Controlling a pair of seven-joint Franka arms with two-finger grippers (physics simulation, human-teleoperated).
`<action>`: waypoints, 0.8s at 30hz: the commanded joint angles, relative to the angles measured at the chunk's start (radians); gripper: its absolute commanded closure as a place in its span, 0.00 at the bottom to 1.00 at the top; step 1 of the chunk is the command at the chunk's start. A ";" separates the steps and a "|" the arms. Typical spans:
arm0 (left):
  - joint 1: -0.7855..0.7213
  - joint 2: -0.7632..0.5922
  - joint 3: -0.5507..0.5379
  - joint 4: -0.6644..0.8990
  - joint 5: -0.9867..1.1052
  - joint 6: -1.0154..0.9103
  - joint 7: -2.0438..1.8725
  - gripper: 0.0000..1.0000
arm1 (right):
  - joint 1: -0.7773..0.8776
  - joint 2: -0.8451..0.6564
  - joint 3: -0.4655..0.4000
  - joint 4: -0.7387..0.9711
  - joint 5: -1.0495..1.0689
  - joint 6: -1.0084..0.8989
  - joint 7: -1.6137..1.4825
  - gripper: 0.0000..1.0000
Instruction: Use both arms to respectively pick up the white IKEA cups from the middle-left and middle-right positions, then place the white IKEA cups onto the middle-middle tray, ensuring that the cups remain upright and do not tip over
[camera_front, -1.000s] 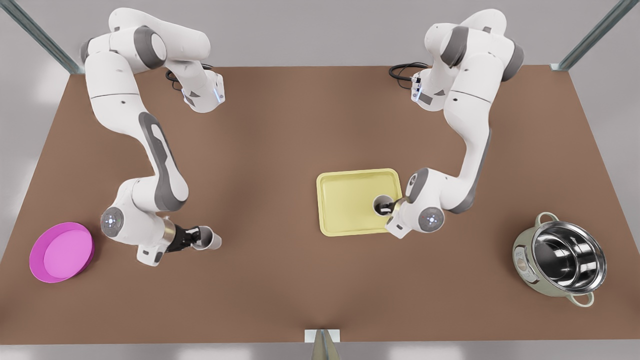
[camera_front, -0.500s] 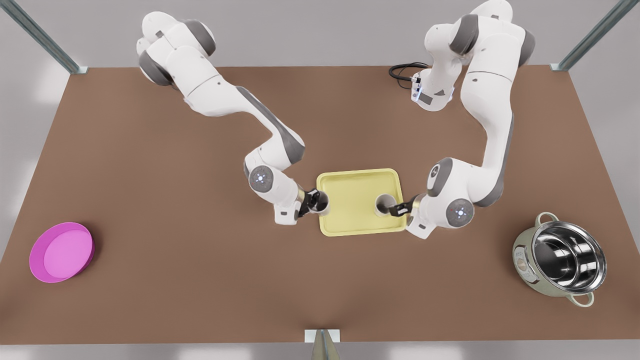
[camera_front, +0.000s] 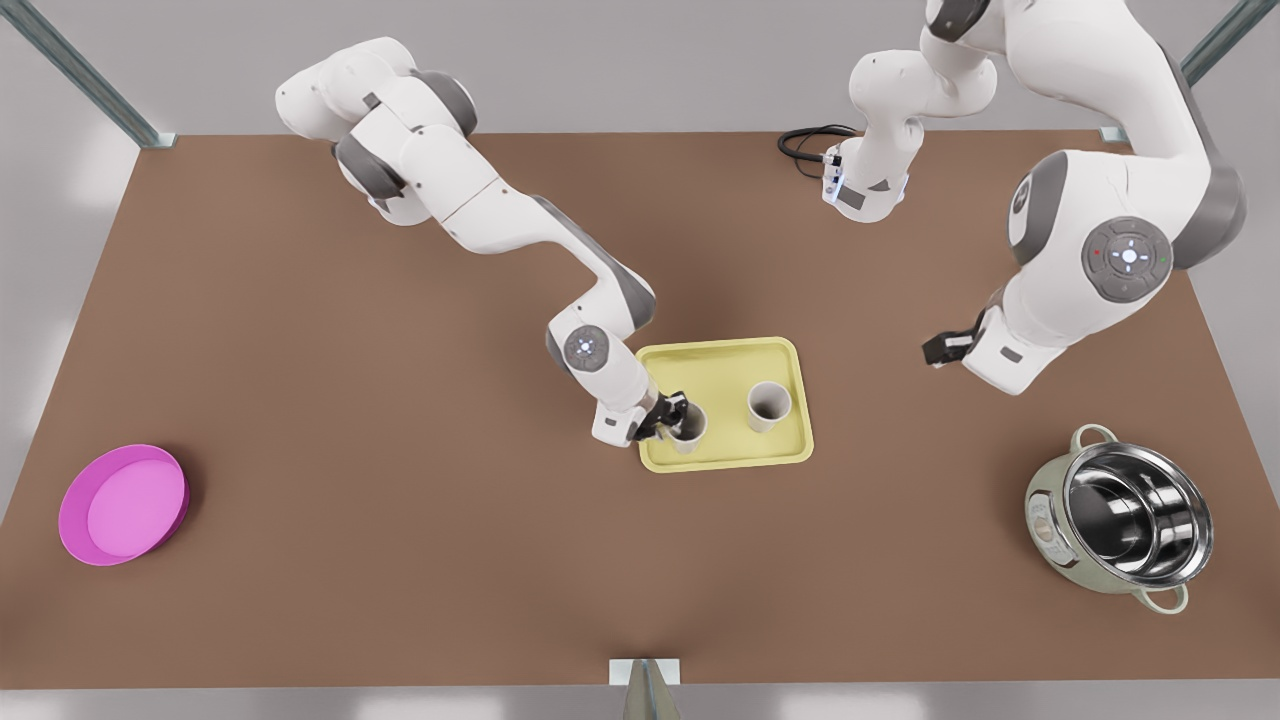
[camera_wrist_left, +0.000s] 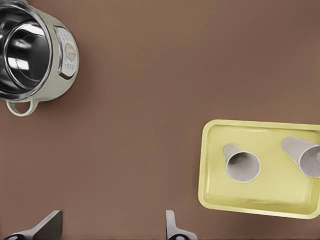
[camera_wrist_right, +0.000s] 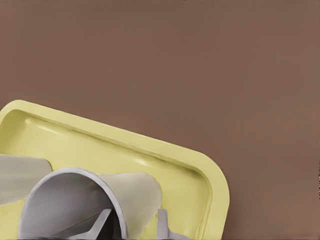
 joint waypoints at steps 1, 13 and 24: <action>0.004 0.000 -0.002 0.003 -0.021 -0.030 0.198 0.00 | 0.003 -0.001 -0.004 0.001 -0.002 0.023 0.313 0.00; 0.002 0.000 -0.003 0.001 -0.029 -0.048 0.199 0.00 | -0.022 -0.099 -0.002 -0.051 -0.001 -0.058 0.307 0.00; 0.010 -0.002 -0.002 0.003 -0.055 -0.050 0.201 0.00 | -0.774 -0.486 -0.036 -0.057 -0.240 -0.855 -0.434 0.00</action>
